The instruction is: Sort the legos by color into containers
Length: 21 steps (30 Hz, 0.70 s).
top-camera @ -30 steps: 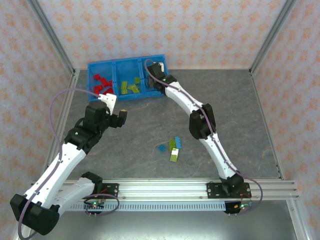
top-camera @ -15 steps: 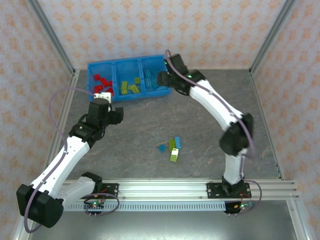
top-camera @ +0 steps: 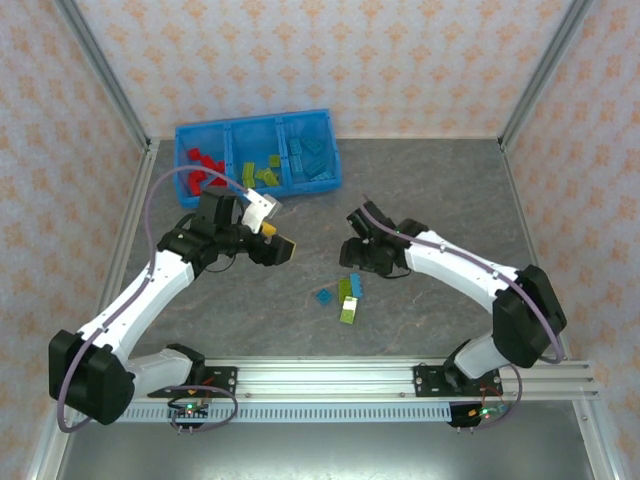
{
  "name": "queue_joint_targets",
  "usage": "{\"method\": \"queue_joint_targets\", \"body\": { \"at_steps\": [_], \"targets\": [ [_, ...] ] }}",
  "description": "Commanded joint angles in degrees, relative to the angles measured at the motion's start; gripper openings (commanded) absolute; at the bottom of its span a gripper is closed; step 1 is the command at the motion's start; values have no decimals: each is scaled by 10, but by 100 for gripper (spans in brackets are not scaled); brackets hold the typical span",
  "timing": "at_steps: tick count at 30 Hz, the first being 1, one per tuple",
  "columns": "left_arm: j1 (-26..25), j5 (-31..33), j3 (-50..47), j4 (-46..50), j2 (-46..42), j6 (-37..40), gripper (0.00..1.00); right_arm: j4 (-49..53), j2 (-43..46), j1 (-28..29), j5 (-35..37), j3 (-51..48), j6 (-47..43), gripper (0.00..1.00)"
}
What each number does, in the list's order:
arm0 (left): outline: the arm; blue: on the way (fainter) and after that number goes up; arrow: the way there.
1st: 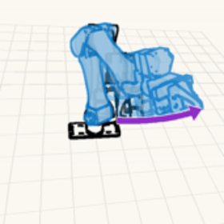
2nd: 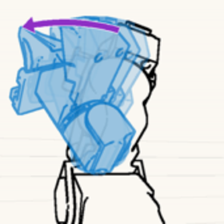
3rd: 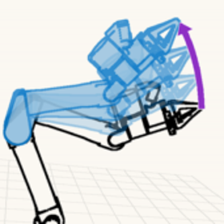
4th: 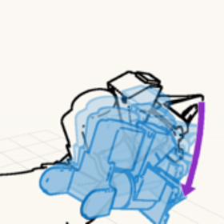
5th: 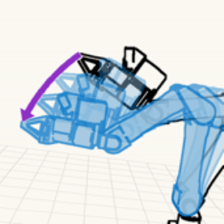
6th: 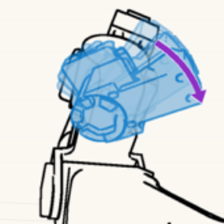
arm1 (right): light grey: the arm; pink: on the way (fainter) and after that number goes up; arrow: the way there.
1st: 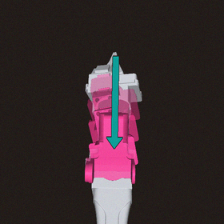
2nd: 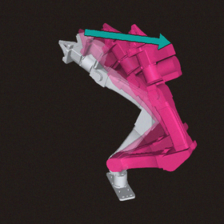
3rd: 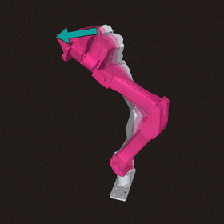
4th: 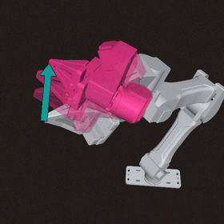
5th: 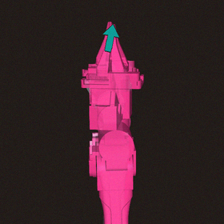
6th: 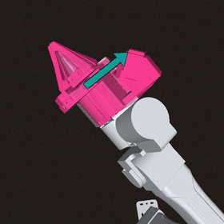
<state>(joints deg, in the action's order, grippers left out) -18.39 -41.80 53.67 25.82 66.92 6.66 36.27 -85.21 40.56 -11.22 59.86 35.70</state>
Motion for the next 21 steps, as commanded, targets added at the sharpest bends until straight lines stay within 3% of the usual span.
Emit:
{"method": "queue_joint_targets", "body": {
  "at_steps": [1, 7, 17, 21],
  "targets": [
    [-1, -39, 15, 22, -18, 27, 83, -53, -9, 2, -18, -35, 80, 63],
    [-1, -7, 13, 26, -29, 29, 85, -95, -30, 6, -55, -82, 100, 53],
    [-1, 4, 14, 28, -30, 26, 85, -69, -28, 5, 4, -109, 121, 29],
    [-1, 3, 15, 28, -26, 23, 86, -58, -25, 6, 22, -117, 119, 28]
  ]
}}
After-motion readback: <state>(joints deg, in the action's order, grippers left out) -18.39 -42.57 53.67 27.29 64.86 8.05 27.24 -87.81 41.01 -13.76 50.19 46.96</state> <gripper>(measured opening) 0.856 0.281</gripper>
